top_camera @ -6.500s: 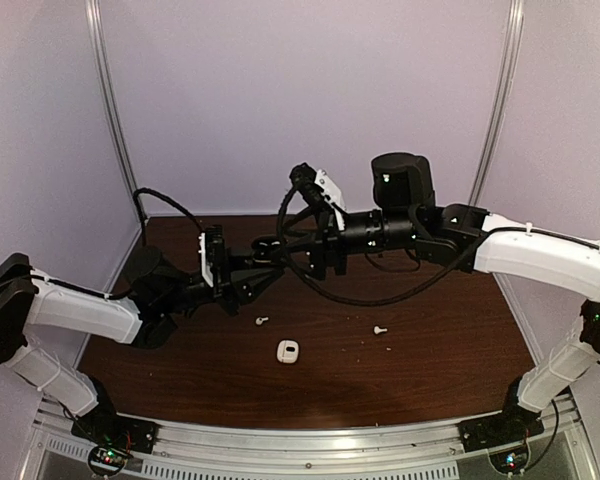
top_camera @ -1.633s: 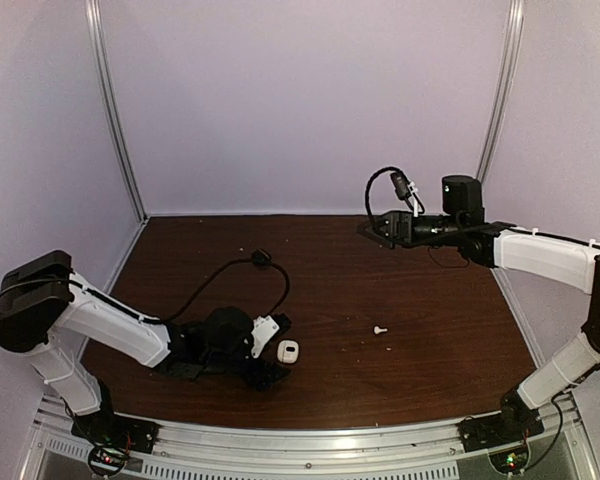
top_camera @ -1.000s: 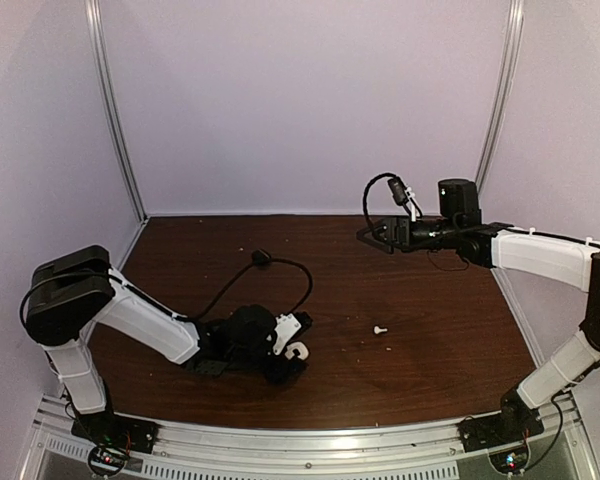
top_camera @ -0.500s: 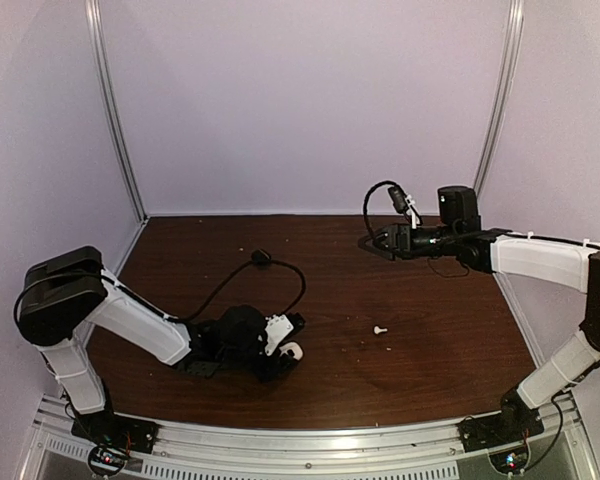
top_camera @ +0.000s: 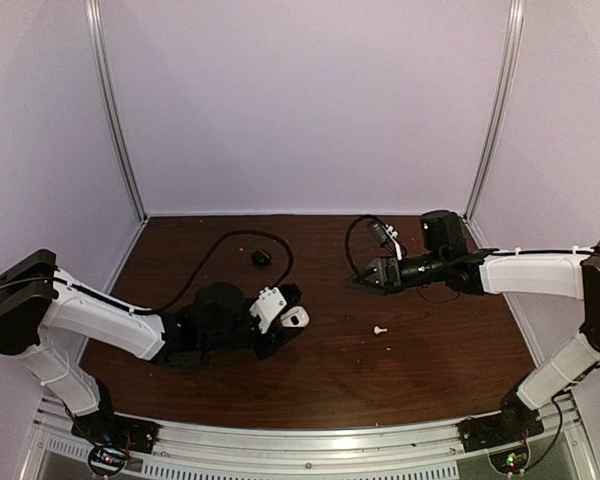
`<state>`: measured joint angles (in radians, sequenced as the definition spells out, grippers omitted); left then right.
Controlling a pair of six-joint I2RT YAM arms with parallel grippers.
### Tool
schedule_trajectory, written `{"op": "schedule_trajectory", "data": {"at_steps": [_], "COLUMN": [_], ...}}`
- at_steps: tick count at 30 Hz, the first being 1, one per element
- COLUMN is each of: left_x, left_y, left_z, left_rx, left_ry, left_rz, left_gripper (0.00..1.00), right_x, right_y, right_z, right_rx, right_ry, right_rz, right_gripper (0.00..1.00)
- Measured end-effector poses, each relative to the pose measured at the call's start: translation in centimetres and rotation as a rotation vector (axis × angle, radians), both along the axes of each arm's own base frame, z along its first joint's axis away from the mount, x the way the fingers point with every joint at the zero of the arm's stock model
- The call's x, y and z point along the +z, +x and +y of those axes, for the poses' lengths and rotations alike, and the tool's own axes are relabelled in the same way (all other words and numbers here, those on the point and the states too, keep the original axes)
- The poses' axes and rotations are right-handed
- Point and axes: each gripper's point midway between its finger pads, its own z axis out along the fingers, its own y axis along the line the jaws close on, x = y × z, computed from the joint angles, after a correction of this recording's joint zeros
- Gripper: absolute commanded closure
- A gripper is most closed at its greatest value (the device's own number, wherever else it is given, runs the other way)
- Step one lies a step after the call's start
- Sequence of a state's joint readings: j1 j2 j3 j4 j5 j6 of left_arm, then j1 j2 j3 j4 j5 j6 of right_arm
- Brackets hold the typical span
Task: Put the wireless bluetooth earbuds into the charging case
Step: Pick up the charging case from the center of the board, then pass from the left arm to the right
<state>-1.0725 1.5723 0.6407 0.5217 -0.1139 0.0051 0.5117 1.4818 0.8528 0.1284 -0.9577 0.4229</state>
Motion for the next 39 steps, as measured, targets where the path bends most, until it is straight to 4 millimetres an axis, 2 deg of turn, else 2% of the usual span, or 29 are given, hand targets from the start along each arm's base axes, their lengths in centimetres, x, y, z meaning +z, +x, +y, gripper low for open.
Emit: {"op": "schedule_trajectory", "data": {"at_steps": [3,6,15,24,31,39], "left_x": [1.8,2.6,4.1,5.8,6.8,7.1], "left_y": [0.0,-0.3,-0.8,-1.1,-0.9,-0.9], "left_z": [-0.2,-0.6,-1.0,-1.4,-1.4,-1.4], "left_rx": [-0.016,-0.035,-0.042,-0.034,-0.019,-0.011], "left_ry": [-0.012,0.003,0.016,-0.017,-0.024,-0.022], "left_rz": [-0.066,-0.119,-0.198,-0.25,-0.282,-0.302], "left_gripper": [0.7,0.71,0.72,0.72,0.72,0.72], "right_x": [-0.1,-0.3,0.6,0.1,0.6,0.1], "right_y": [-1.8,-3.4,-5.4,-6.8,-6.7,-6.7], "right_z": [1.4,2.7,5.7,8.5,8.9,9.3], "right_rx": [0.067,0.124,0.199,0.237,0.225,0.219], "right_ry": [0.006,0.008,0.046,0.092,0.113,0.111], "right_rz": [0.012,0.026,0.032,0.078,0.078,0.095], "right_gripper": [0.3,0.33,0.43,0.53,0.61,0.7]}}
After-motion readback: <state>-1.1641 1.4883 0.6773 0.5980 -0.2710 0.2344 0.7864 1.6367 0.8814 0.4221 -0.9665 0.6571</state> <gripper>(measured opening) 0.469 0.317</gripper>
